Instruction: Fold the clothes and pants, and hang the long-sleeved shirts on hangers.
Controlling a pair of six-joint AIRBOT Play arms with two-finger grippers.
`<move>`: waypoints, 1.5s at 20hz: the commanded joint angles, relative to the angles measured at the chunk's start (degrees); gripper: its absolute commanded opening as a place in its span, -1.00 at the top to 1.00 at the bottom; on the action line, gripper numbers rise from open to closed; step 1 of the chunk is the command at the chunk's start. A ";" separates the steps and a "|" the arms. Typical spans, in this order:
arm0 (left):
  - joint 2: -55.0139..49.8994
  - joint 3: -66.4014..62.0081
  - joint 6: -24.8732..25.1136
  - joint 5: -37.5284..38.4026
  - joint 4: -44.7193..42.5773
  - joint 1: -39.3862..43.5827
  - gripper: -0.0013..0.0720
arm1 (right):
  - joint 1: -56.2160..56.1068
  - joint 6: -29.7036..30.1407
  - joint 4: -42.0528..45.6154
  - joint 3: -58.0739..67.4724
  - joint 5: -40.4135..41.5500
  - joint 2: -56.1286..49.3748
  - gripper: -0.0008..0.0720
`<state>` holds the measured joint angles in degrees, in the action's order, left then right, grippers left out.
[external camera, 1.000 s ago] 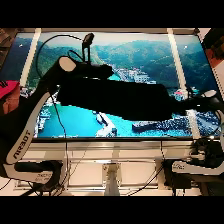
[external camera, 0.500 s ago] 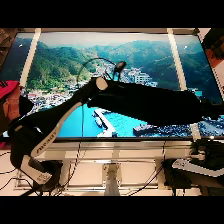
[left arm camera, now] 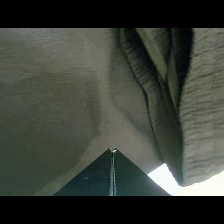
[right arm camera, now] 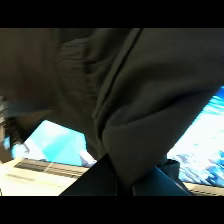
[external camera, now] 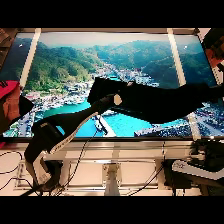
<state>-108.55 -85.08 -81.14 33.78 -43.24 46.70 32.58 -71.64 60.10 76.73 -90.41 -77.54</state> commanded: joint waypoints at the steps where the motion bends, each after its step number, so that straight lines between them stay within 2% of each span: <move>1: 1.62 -0.02 -1.18 -0.11 -2.47 -1.05 0.96 | -5.73 -3.82 -0.55 4.46 -0.72 0.04 0.93; 3: 5.92 -0.02 -2.82 0.20 -9.73 -3.56 0.96 | -9.57 -5.66 -0.55 7.45 -0.39 0.04 0.93; 4: 8.83 -0.02 -6.08 1.38 -15.15 -5.75 0.96 | -12.04 -7.17 -0.52 8.76 0.09 0.02 0.93; 6: 14.84 -0.02 -11.98 6.67 -26.01 -11.17 0.96 | -17.73 -9.25 -0.44 10.32 1.20 0.00 0.94; 8: 21.03 -0.02 -14.58 13.33 -34.45 -17.35 0.96 | -24.39 -12.44 0.15 10.47 4.22 -0.11 0.94; 11: 29.18 -0.02 -14.64 20.06 -37.94 -25.62 0.96 | -35.36 -17.14 0.33 10.49 12.20 -0.94 0.94; 16: 36.04 -0.02 -14.45 21.55 -37.99 -31.21 0.96 | -55.25 -22.40 -0.37 10.54 29.40 -8.59 0.93; 17: 36.37 -0.02 -14.47 21.53 -37.94 -31.47 0.96 | -59.04 -22.43 -1.44 10.56 34.05 -10.93 0.80; 18: 36.35 -0.02 -14.47 21.51 -37.97 -31.50 0.96 | -62.64 -22.29 -4.13 10.93 39.36 -13.42 0.23; 19: 36.17 0.00 -14.47 21.38 -38.01 -31.50 0.95 | -65.53 -21.70 -5.53 11.93 42.62 -15.76 0.03; 20: 36.06 0.00 -14.45 21.38 -38.29 -31.50 0.92 | -67.78 -21.22 -4.85 13.81 43.32 -18.12 0.03; 22: 36.06 0.00 -14.45 21.35 -40.04 -31.52 0.91 | -69.18 -21.22 -3.56 17.79 37.97 -21.11 0.03; 27: 36.06 0.00 -14.47 21.35 -41.83 -31.50 0.92 | -64.81 -21.27 1.11 26.93 22.01 -21.16 0.04; 28: 36.09 0.00 -14.47 21.40 -41.81 -31.50 0.92 | -63.41 -21.27 2.67 29.20 19.28 -21.16 0.19; 29: 36.15 0.00 -14.47 21.49 -41.81 -31.50 0.92 | -61.81 -21.27 4.35 31.45 16.87 -21.16 0.76; 30: 36.33 0.00 -14.47 21.57 -41.79 -31.50 0.92 | -59.82 -21.31 6.03 33.73 14.69 -21.16 0.93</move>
<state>-72.44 -85.08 -95.61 55.18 -84.62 15.27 -30.57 -92.99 61.87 104.71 -67.40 -98.30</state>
